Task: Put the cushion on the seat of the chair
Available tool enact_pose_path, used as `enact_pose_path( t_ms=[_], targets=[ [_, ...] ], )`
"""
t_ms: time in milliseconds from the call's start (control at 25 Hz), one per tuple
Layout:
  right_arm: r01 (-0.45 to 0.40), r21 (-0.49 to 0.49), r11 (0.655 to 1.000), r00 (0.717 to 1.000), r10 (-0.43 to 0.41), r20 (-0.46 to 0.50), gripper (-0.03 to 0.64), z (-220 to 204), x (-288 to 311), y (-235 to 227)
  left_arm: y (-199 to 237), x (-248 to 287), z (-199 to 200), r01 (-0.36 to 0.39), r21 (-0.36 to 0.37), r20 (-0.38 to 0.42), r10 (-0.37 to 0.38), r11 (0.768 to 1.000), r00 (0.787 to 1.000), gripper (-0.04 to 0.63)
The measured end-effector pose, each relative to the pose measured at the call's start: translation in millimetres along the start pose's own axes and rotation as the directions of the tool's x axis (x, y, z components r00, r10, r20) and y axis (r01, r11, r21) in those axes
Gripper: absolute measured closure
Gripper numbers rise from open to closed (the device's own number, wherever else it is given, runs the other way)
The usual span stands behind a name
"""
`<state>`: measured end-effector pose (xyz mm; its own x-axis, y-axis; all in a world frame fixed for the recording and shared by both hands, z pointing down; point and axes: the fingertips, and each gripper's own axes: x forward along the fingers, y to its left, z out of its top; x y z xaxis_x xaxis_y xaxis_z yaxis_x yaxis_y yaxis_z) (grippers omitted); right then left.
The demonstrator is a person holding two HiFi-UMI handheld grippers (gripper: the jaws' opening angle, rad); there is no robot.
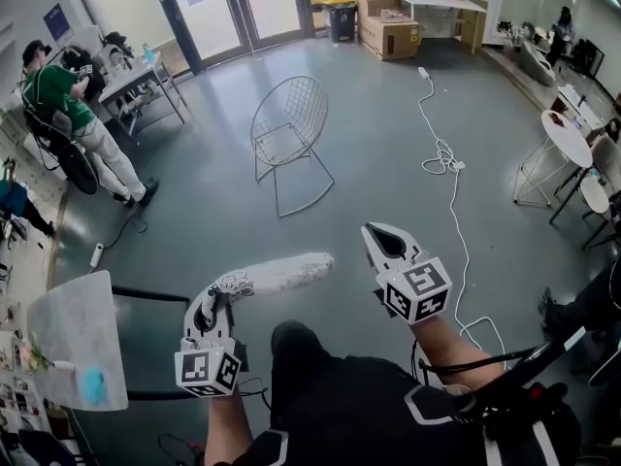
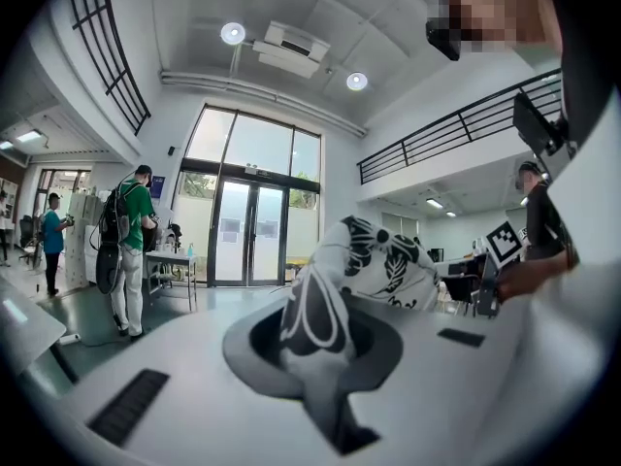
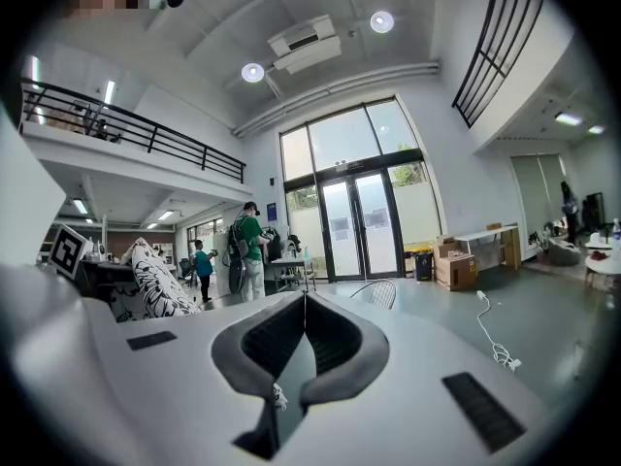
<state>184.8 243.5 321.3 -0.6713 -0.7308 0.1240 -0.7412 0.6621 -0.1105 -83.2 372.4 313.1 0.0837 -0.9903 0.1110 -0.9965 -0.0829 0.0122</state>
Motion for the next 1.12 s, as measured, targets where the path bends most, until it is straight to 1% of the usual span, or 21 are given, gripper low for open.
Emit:
enact_pose_path(
  t_ms=[120,200,320,480,640,800,1120],
  targets=[
    [-0.022,-0.007,1.0,1.0,0.022,-0.001,0.606,-4,29,8,18,14,-7,-0.003,0.002,-0.002,0.003,1.0,1.0,0.575],
    [-0.034,-0.017,0.999,0.999,0.034,-0.002,0.606,-6,58,15,40,31,-10,-0.003,0.001,0.005,0.003,1.0,1.0,0.575],
    [-0.026,-0.01,1.0,1.0,0.026,-0.002,0.606,-2,110,25,77,65,-9,0.031,0.008,0.013,-0.031,0.999,0.999,0.575],
    [-0.002,-0.009,1.0,1.0,0.002,-0.012,0.606,7,174,39,127,102,6,0.085,0.081,0.025,-0.087,0.993,0.996,0.575],
    [0.037,-0.006,0.999,0.999,-0.037,-0.02,0.606,21,231,42,178,141,13,0.108,0.106,0.013,-0.11,0.989,0.994,0.575],
    [0.083,-0.004,0.997,0.996,-0.083,-0.024,0.606,32,281,42,225,177,22,0.133,0.102,0.02,-0.135,0.986,0.991,0.575],
    [0.135,-0.006,0.991,0.991,-0.136,-0.018,0.606,47,337,44,271,221,29,0.171,0.074,0.034,-0.174,0.983,0.984,0.575]
  ],
)
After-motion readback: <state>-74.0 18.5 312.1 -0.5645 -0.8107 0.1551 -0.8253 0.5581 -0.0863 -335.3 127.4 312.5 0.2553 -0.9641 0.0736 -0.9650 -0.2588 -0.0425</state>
